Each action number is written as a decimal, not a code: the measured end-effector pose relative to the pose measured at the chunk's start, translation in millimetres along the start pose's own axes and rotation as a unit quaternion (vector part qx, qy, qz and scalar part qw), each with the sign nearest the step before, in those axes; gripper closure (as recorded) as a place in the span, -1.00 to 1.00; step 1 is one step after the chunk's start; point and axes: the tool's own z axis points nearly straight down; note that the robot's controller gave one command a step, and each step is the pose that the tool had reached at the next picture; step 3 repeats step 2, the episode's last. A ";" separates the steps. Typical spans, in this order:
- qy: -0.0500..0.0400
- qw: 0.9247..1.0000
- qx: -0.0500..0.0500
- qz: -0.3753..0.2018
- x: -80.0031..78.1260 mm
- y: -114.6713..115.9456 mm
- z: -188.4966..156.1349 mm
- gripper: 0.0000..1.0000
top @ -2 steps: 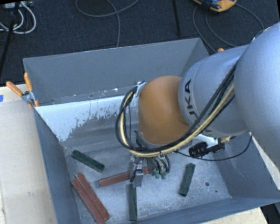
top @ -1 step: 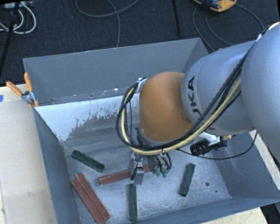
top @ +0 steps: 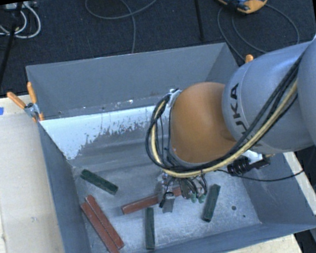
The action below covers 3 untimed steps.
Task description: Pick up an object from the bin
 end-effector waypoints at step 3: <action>-0.005 1.000 -0.002 -0.002 -51.5 -8.2 -41.7 1.00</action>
Offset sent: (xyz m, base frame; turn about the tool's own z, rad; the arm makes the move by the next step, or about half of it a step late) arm -0.0108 -0.0188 0.0180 0.0144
